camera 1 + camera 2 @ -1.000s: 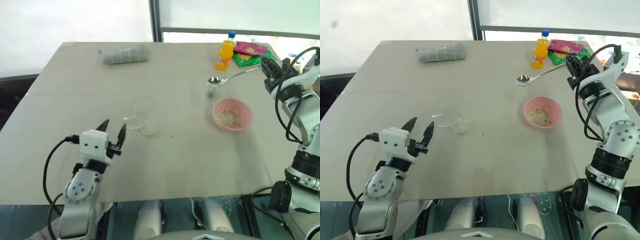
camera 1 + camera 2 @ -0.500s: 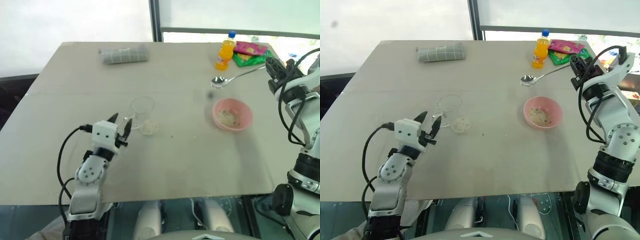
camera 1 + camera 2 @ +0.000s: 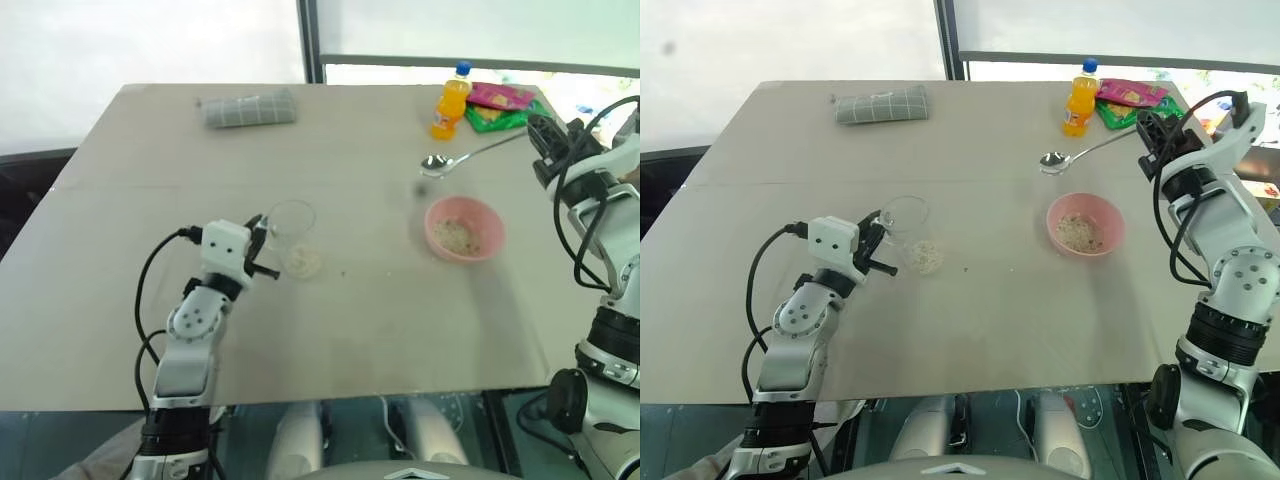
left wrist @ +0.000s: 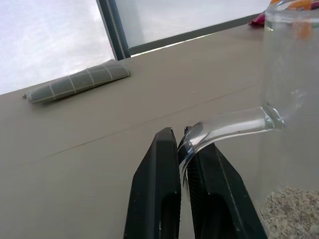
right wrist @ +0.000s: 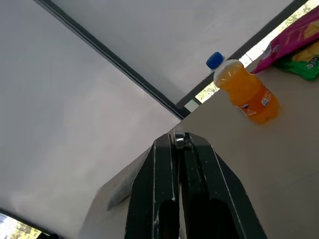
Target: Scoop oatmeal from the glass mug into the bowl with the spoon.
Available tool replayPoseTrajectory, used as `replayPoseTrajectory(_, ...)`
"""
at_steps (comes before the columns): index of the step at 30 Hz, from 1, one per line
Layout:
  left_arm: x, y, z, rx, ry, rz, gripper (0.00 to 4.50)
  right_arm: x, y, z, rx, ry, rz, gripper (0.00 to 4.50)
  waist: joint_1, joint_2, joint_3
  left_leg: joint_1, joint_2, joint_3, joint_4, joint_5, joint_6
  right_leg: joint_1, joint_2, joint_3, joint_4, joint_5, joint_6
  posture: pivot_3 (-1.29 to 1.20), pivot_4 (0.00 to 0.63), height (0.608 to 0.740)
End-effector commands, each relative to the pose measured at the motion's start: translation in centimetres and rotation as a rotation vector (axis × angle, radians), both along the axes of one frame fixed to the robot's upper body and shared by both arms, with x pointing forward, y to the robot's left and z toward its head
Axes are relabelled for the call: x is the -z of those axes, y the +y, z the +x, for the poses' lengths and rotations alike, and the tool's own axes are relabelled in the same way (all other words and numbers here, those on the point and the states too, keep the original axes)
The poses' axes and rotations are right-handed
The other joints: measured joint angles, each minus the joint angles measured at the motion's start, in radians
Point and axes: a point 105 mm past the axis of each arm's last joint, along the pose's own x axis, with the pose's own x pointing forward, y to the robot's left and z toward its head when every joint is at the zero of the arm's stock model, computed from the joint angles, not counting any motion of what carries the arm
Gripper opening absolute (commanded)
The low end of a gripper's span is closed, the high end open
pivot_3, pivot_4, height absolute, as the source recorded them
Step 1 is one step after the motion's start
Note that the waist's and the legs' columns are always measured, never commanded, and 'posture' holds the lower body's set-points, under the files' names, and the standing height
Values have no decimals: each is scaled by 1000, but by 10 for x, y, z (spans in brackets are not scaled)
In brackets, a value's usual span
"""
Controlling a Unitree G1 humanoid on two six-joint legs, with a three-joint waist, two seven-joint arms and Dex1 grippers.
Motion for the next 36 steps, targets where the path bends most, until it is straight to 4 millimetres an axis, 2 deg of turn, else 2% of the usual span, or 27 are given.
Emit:
replayPoseTrajectory(1, -20, -9, 13, 43, -57, 55, 47, -49, 34, -22, -141, -185, -66, 0, 0, 0, 0, 0, 0, 0, 0, 0, 0, 0, 0, 0, 0, 0, 0, 0, 150, 740)
replayPoseTrajectory(4, -36, -21, 35, 78, -100, 57, 47, -68, 70, -38, -307, -269, -134, 0, 2, 0, 0, 0, 0, 0, 0, 0, 0, 0, 1, -1, 0, 0, 0, 0, 150, 740)
replayPoseTrajectory(6, -43, -32, 47, 123, -109, 41, 47, -71, 87, -45, -380, -293, -182, 0, 4, 0, 1, -1, 0, 2, 0, 0, 0, 0, 0, -2, -1, 0, 0, 0, 150, 740)
replayPoseTrajectory(11, -48, -55, 64, 229, -109, 8, 47, -67, 106, -48, -441, -317, -318, 0, 6, 0, 1, -3, -1, 2, 0, 0, 0, 0, 0, -2, -3, 0, 0, 0, 150, 740)
replayPoseTrajectory(16, -47, -71, 68, 332, -108, -35, 47, -70, 105, -40, -409, -321, -337, 0, 2, -1, 1, -4, -1, 4, 0, 1, -1, -1, -1, -2, -4, 0, 1, 0, 150, 740)
replayPoseTrajectory(24, -46, -74, 70, 353, -143, 60, 47, -49, 106, -28, -383, -274, -454, 0, 2, -1, 1, -3, 0, 3, 0, 0, 0, -1, 0, -3, -1, 0, 0, 0, 150, 740)
replayPoseTrajectory(32, -64, -88, 73, 411, -173, 165, 47, -6, 140, -25, -427, -314, -899, 0, 3, -1, 1, -3, 0, 3, 0, 0, 0, -1, 0, -3, -2, 0, 1, 0, 150, 740)
replayPoseTrajectory(36, -70, -96, 74, 436, -186, 201, 47, 12, 158, -27, -481, -372, -1029, 0, 2, -1, 1, -3, -1, 3, 0, 0, 0, -1, 0, -3, -2, 0, 1, 0, 150, 740)
